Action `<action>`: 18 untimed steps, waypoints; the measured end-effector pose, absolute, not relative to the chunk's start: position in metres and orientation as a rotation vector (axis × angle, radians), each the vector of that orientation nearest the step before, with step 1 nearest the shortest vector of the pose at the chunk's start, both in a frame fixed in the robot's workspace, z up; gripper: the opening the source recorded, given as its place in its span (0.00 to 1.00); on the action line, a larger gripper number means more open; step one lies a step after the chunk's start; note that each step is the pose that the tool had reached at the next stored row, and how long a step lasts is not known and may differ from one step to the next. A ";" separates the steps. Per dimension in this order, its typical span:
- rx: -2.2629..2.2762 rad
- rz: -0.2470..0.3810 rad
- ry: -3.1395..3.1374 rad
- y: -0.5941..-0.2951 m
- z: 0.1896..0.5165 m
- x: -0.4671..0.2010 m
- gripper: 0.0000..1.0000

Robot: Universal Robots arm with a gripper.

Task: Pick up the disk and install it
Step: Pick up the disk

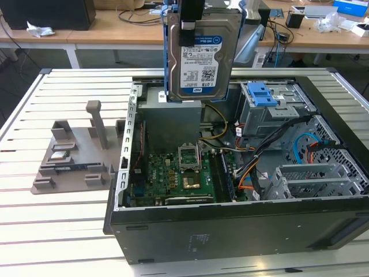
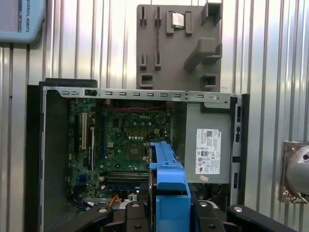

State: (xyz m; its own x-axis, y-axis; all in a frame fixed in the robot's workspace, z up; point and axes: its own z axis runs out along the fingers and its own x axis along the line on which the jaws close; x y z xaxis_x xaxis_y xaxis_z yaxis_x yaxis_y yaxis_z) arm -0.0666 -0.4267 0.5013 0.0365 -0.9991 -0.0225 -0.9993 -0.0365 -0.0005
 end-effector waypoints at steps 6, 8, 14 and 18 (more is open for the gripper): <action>-2.250 0.025 2.169 -0.440 0.501 -0.064 0.37; -2.250 0.025 2.169 -0.443 0.501 -0.064 0.37; -2.250 0.025 2.169 -0.455 0.500 -0.063 0.37; -2.250 0.025 2.169 -0.461 0.500 -0.063 0.37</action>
